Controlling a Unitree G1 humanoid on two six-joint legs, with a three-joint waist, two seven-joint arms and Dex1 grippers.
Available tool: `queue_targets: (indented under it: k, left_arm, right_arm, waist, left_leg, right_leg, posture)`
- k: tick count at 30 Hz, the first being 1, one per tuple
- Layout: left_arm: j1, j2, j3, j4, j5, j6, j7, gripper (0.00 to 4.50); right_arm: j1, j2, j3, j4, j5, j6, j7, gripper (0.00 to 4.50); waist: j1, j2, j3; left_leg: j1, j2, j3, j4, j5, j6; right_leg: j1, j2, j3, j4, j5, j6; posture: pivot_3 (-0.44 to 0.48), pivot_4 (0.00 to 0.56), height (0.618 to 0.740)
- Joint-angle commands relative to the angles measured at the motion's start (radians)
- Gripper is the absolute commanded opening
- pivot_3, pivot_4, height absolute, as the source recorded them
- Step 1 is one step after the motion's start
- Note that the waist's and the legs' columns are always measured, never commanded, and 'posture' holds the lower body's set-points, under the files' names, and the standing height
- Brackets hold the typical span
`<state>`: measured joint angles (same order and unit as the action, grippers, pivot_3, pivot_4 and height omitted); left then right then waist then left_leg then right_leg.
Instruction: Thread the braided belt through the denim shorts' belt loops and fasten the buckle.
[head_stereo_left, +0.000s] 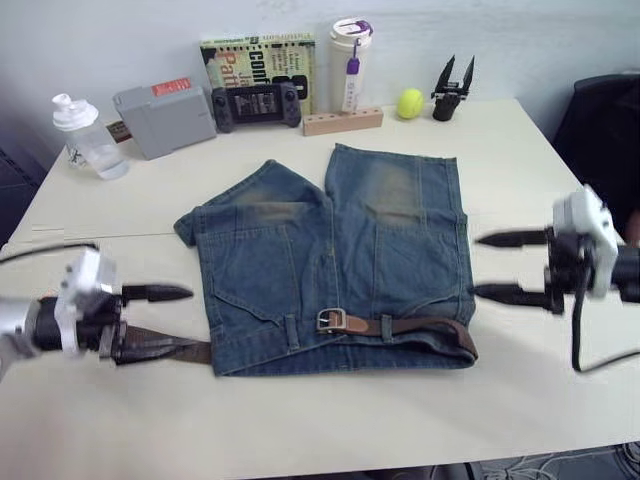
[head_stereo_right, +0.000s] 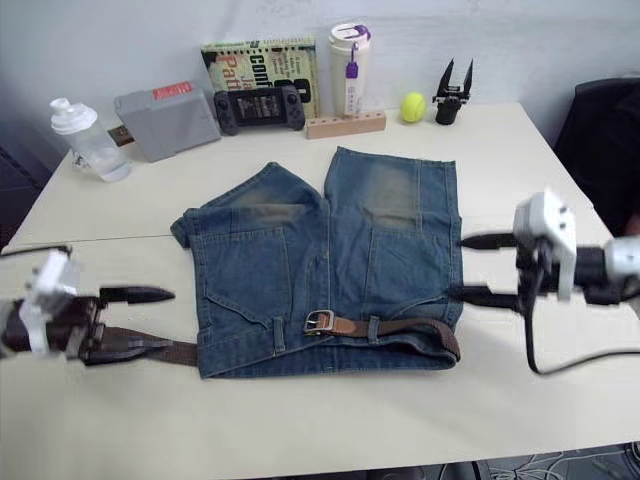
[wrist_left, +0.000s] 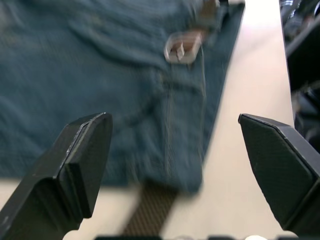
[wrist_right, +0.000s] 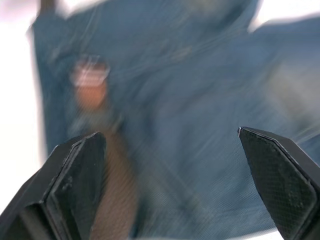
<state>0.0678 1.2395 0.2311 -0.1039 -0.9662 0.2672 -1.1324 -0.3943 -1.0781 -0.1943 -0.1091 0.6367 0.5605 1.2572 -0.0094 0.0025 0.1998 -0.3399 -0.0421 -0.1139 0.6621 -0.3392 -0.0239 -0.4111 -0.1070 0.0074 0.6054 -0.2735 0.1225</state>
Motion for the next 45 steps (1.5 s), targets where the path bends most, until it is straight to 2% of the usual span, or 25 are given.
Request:
queue_targets:
  k: [1, 4, 7, 9, 12, 14, 16, 17, 18, 19, 20, 21, 22, 24, 29, 31, 35, 37, 45]
  left_arm:
    - [-0.322, -0.169, -0.14, 0.143, 0.132, 0.076, 0.089, 4.41]
    - [-0.451, -0.298, -0.233, 0.273, 0.275, 0.062, 0.124, 4.41]
    - [-0.544, -0.425, -0.314, 0.445, 0.415, 0.03, 0.132, 4.41]
    - [-0.589, -0.477, -0.342, 0.555, 0.492, 0.004, 0.13, 4.41]
    - [-0.626, -0.515, -0.377, 0.686, 0.598, -0.053, 0.13, 4.41]
    - [-0.626, -0.518, -0.406, 0.725, 0.659, -0.074, 0.119, 3.88]
    - [-0.619, -0.525, -0.428, 0.748, 0.71, -0.116, 0.113, 3.19]
    - [-0.614, -0.525, -0.436, 0.749, 0.726, -0.131, 0.103, 2.94]
    - [-0.611, -0.526, -0.44, 0.749, 0.74, -0.136, 0.097, 2.56]
    - [-0.61, -0.527, -0.439, 0.75, 0.749, -0.134, 0.094, 1.92]
    - [-0.608, -0.528, -0.44, 0.753, 0.761, -0.136, 0.094, 1.76]
    - [-0.607, -0.529, -0.44, 0.764, 0.778, -0.145, 0.101, 1.32]
    - [-0.607, -0.532, -0.441, 0.78, 0.796, -0.157, 0.113, 1.04]
    - [-0.611, -0.539, -0.436, 0.808, 0.819, -0.168, 0.143, 0.96]
    - [-0.642, -0.549, -0.428, 0.904, 0.894, -0.229, 0.241, 0.96]
    - [-0.665, -0.553, -0.428, 0.965, 0.93, -0.273, 0.303, 0.96]
    - [-0.716, -0.559, -0.429, 1.067, 0.986, -0.361, 0.379, 0.96]
    - [-0.742, -0.56, -0.435, 1.119, 1.023, -0.415, 0.435, 0.96]
    - [-0.83, -0.578, -0.48, 1.252, 1.122, -0.533, 0.504, 0.96]
  right_arm:
    - [-0.276, 0.205, 0.189, 0.232, -0.177, -0.005, -0.183, 4.5]
    - [-0.387, 0.312, 0.291, 0.443, -0.322, -0.066, -0.268, 4.5]
    - [-0.453, 0.394, 0.368, 0.622, -0.398, -0.085, -0.243, 4.5]
    - [-0.479, 0.411, 0.412, 0.706, -0.449, -0.095, -0.211, 4.5]
    - [-0.497, 0.419, 0.455, 0.772, -0.505, -0.123, -0.166, 4.5]
    - [-0.504, 0.428, 0.472, 0.8, -0.533, -0.13, -0.159, 3.99]
    - [-0.514, 0.446, 0.481, 0.837, -0.562, -0.145, -0.175, 3.19]
    - [-0.519, 0.457, 0.481, 0.854, -0.57, -0.147, -0.183, 2.95]
    - [-0.524, 0.471, 0.48, 0.871, -0.579, -0.152, -0.199, 2.49]
    - [-0.529, 0.482, 0.477, 0.886, -0.587, -0.159, -0.215, 1.81]
    - [-0.537, 0.498, 0.477, 0.912, -0.608, -0.184, -0.254, 1.51]
    - [-0.547, 0.514, 0.475, 0.941, -0.628, -0.212, -0.303, 1.06]
    - [-0.558, 0.533, 0.474, 0.977, -0.651, -0.252, -0.358, 0.79]
    - [-0.576, 0.562, 0.468, 1.024, -0.672, -0.305, -0.432, 0.06]
    - [-0.624, 0.622, 0.456, 1.133, -0.711, -0.401, -0.541, 0.06]
    - [-0.641, 0.638, 0.448, 1.173, -0.721, -0.422, -0.564, 0.06]
    - [-0.666, 0.648, 0.44, 1.24, -0.744, -0.456, -0.601, 0.06]
    - [-0.674, 0.65, 0.437, 1.261, -0.752, -0.461, -0.607, 0.06]
    - [-0.667, 0.647, 0.448, 1.281, -0.777, -0.437, -0.565, 0.06]
  waist:
    - [-0.006, -0.002, 0.001]
    - [-0.016, -0.003, -0.001]
    - [-0.019, -0.005, -0.002]
    - [-0.022, -0.006, -0.003]
    - [-0.02, -0.008, -0.004]
    - [-0.019, -0.009, -0.005]
    - [-0.019, -0.009, -0.006]
    - [-0.02, -0.01, -0.006]
    - [-0.022, -0.01, -0.007]
    - [-0.023, -0.011, -0.007]
    - [-0.023, -0.011, -0.008]
    - [-0.023, -0.012, -0.009]
    - [-0.024, -0.013, -0.011]
    - [-0.027, -0.014, -0.021]
    - [-0.026, -0.015, -0.038]
    - [-0.025, -0.013, -0.04]
    - [-0.026, -0.006, -0.047]
    - [-0.025, -0.004, -0.048]
    - [-0.022, -0.003, -0.049]
  left_leg:
    - [0.0, -0.001, 0.0, 0.0, -0.001, -0.002]
    - [-0.001, -0.001, 0.001, -0.001, 0.002, -0.012]
    - [-0.024, 0.0, 0.005, 0.003, 0.005, -0.016]
    - [-0.034, 0.0, 0.009, 0.006, 0.005, -0.015]
    - [-0.032, -0.003, 0.015, 0.006, 0.006, -0.012]
    - [-0.031, -0.005, 0.015, 0.006, 0.006, -0.013]
    - [-0.024, -0.007, 0.016, 0.007, 0.006, -0.013]
    - [-0.021, -0.007, 0.016, 0.006, 0.006, -0.013]
    - [-0.014, -0.006, 0.016, 0.004, 0.006, -0.012]
    - [-0.006, -0.006, 0.016, 0.004, 0.005, -0.01]
    - [0.0, -0.006, 0.016, 0.002, 0.002, -0.005]
    - [0.003, -0.005, 0.017, 0.002, 0.001, -0.004]
    - [0.005, -0.005, 0.017, 0.002, 0.001, -0.004]
    - [0.006, -0.004, 0.017, 0.002, 0.0, -0.004]
    - [0.011, -0.004, 0.015, 0.002, 0.0, -0.004]
    - [0.022, -0.004, 0.015, 0.0, -0.002, -0.003]
    - [0.023, -0.003, 0.013, 0.0, -0.002, -0.003]
    - [0.023, -0.003, 0.013, 0.0, -0.002, -0.003]
    - [0.023, -0.003, 0.013, 0.0, -0.002, -0.003]
  right_leg:
    - [-0.001, 0.002, 0.0, 0.0, 0.002, 0.003]
    - [-0.006, 0.005, 0.001, 0.006, 0.002, 0.003]
    - [-0.036, 0.005, 0.0, 0.02, 0.002, 0.002]
    - [-0.047, 0.004, -0.004, 0.022, 0.002, 0.002]
    - [-0.049, -0.003, -0.008, 0.023, 0.002, 0.002]
    - [-0.048, -0.006, -0.008, 0.021, 0.004, 0.002]
    - [-0.039, -0.007, -0.008, 0.019, 0.007, 0.003]
    - [-0.037, -0.007, -0.008, 0.019, 0.007, 0.002]
    - [-0.029, -0.007, -0.007, 0.017, 0.008, 0.002]
    - [-0.021, -0.006, -0.007, 0.017, 0.008, 0.002]
    - [-0.015, -0.006, -0.006, 0.016, 0.008, 0.002]
    - [-0.013, -0.006, -0.006, 0.016, 0.008, 0.002]
    - [-0.011, -0.005, -0.005, 0.016, 0.007, 0.002]
    - [-0.011, -0.005, -0.005, 0.017, 0.007, 0.002]
    - [-0.008, -0.005, -0.002, 0.017, 0.008, 0.002]
    - [0.003, -0.004, -0.002, 0.016, 0.007, 0.002]
    - [0.003, -0.003, -0.001, 0.017, 0.007, 0.002]
    - [0.002, -0.003, -0.001, 0.017, 0.007, 0.002]
    - [0.002, -0.003, -0.001, 0.018, 0.007, 0.002]
  posture:
    - [0.0, 0.15, 0.712]
    - [0.0, 0.15, 0.712]
    - [0.0, 0.15, 0.712]
    - [0.0, 0.15, 0.712]
    - [0.0, 0.15, 0.712]
    - [0.0, 0.15, 0.712]
    - [0.0, 0.15, 0.712]
    - [0.0, 0.15, 0.712]
    - [0.0, 0.15, 0.712]
    - [0.0, 0.15, 0.712]
    - [0.0, 0.15, 0.712]
    - [0.0, 0.15, 0.712]
    - [0.0, 0.15, 0.712]
    - [0.0, 0.15, 0.712]
    - [0.0, 0.15, 0.712]
    - [0.0, 0.15, 0.712]
    - [0.0, 0.15, 0.712]
    - [0.0, 0.15, 0.712]
    - [0.0, 0.15, 0.712]
